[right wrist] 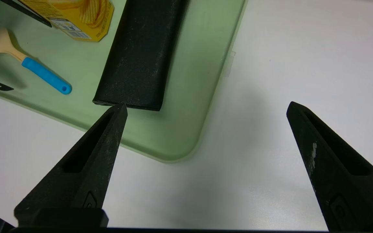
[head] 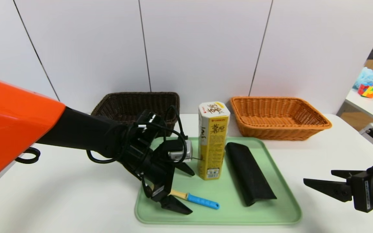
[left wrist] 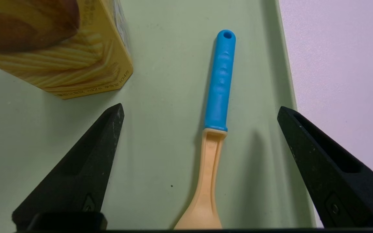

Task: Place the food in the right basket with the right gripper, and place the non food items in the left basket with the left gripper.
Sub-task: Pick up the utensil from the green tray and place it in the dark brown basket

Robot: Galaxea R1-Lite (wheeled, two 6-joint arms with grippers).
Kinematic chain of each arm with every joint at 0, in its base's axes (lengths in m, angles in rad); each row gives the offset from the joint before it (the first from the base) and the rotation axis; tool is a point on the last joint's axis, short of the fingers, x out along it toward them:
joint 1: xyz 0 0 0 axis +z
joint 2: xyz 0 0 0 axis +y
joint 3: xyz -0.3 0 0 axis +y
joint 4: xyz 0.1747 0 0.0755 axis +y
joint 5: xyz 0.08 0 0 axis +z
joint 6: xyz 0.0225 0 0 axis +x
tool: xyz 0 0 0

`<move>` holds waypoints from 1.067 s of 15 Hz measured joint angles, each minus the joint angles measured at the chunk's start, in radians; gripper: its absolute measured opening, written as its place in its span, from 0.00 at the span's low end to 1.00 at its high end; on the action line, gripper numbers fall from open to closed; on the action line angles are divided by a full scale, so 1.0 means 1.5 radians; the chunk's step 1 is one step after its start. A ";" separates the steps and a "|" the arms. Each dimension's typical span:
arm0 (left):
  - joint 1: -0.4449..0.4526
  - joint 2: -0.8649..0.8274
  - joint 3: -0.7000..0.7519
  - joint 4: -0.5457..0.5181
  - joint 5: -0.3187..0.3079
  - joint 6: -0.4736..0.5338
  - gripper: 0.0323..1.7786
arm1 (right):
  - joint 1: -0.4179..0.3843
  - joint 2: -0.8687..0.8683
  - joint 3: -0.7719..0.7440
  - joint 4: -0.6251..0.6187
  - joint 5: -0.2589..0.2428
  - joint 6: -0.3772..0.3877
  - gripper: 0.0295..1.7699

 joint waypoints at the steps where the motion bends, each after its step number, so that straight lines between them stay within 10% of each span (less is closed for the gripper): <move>1: 0.002 0.002 0.000 -0.001 0.000 0.013 0.95 | 0.000 0.000 0.001 0.000 0.000 0.000 0.96; 16: 0.006 0.012 0.029 -0.079 -0.015 0.035 0.95 | 0.000 0.013 0.002 -0.003 0.000 -0.001 0.96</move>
